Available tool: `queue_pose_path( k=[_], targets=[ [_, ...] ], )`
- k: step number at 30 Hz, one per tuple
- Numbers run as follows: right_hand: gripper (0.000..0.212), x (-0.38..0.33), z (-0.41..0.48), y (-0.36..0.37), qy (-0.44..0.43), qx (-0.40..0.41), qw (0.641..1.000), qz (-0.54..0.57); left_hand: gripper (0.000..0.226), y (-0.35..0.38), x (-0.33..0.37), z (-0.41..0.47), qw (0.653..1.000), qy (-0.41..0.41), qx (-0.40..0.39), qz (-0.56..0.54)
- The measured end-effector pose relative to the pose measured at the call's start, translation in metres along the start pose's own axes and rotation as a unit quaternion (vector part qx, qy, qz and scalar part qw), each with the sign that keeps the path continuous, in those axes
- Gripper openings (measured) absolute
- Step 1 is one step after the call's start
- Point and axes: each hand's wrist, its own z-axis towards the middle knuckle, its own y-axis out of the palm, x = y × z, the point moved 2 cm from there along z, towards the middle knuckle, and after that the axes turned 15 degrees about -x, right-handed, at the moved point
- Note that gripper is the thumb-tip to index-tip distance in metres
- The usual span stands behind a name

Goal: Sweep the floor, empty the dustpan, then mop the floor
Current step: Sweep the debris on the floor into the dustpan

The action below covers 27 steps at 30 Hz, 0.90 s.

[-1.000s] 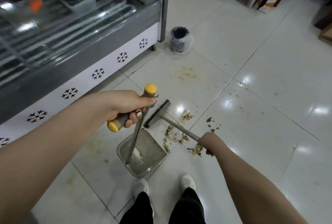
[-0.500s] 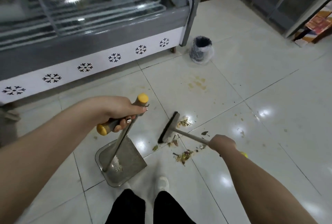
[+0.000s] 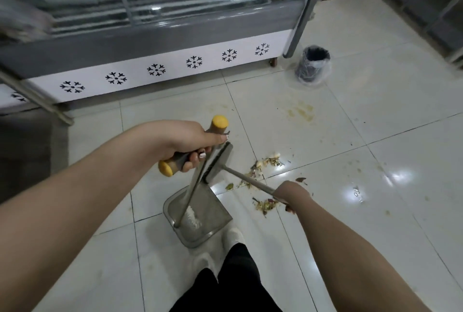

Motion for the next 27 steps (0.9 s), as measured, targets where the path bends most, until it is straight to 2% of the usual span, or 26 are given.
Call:
queue_pose_path(
  k=[4, 7, 12, 15, 23, 27],
  targets=[
    [0.023, 0.016, 0.005, 0.010, 0.009, 0.017, 0.998, -0.055, 0.041, 0.018, 0.000, -0.002, 1.000, -0.008, -0.006, -0.014],
    [0.016, 0.052, 0.005, -0.012, 0.015, 0.043, 0.993, -0.106, 0.041, 0.036, 0.005, 0.002, 1.000, -0.022, -0.007, -0.019],
    [0.030, 0.120, 0.005, -0.072, 0.034, 0.090, 0.976, -0.194, 0.042, 0.068, 0.022, 0.010, 0.999, -0.036, 0.004, -0.026],
    [0.015, 0.151, 0.009, -0.097, 0.021, 0.100, 0.970, -0.220, 0.043, 0.095, 0.036, 0.017, 0.998, -0.033, 0.019, -0.045],
    [0.014, 0.164, 0.017, -0.099, -0.028, 0.082, 0.966, -0.243, 0.039, 0.145, 0.051, 0.029, 0.998, -0.019, 0.016, -0.057],
    [0.029, 0.162, 0.022, -0.082, -0.029, 0.095, 0.960, -0.263, 0.041, 0.154, 0.056, 0.034, 0.998, -0.022, 0.008, -0.055]
  ],
)
